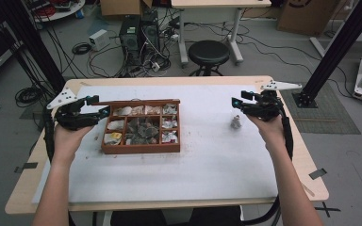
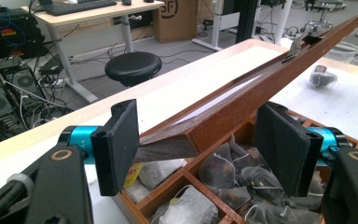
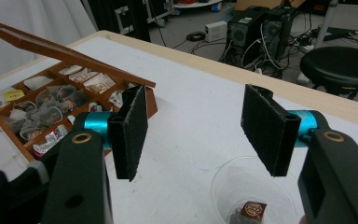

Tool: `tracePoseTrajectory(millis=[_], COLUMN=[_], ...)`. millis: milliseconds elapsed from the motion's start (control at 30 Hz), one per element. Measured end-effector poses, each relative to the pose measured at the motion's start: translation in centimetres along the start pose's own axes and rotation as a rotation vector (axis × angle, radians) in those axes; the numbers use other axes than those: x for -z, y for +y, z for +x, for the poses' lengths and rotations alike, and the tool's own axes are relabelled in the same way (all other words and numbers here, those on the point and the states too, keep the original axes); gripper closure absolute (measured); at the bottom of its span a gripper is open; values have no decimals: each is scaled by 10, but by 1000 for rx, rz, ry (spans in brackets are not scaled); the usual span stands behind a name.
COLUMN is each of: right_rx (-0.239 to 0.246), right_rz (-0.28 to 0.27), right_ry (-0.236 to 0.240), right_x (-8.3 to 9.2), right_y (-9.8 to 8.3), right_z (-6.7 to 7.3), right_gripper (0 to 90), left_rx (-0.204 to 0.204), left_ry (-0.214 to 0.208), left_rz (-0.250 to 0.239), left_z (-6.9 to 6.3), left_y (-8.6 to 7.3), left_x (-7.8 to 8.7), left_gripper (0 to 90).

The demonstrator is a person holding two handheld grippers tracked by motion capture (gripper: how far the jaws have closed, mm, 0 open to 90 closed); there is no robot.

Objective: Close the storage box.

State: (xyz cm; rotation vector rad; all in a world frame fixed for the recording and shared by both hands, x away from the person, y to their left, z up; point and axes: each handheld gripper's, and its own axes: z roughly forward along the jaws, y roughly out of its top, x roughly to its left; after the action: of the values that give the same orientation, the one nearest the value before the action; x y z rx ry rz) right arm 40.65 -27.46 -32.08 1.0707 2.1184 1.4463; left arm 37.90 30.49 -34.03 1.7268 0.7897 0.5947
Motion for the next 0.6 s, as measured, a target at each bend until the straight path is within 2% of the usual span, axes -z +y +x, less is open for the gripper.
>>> tracePoseTrajectory(millis=[267,300,367,600], right_rx=[-2,-2,-1,-6], right_rz=[-1,-1,-2,-5], right_ry=[2,2,1,1], right_x=[0,0,0,0], right_y=[-1,-1,-1,-1], right_z=[0,0,0,0], right_gripper=[421,421,421,421], left_rx=[-14,-2,33,29], left_ry=[-3,3,-9,-2], left_rz=[17,28,45,112], left_z=[-2,-2,0,-3], left_y=[-1,-2,-3,-5], left_x=[1,1,1,0], left_gripper=[315,304,249,245])
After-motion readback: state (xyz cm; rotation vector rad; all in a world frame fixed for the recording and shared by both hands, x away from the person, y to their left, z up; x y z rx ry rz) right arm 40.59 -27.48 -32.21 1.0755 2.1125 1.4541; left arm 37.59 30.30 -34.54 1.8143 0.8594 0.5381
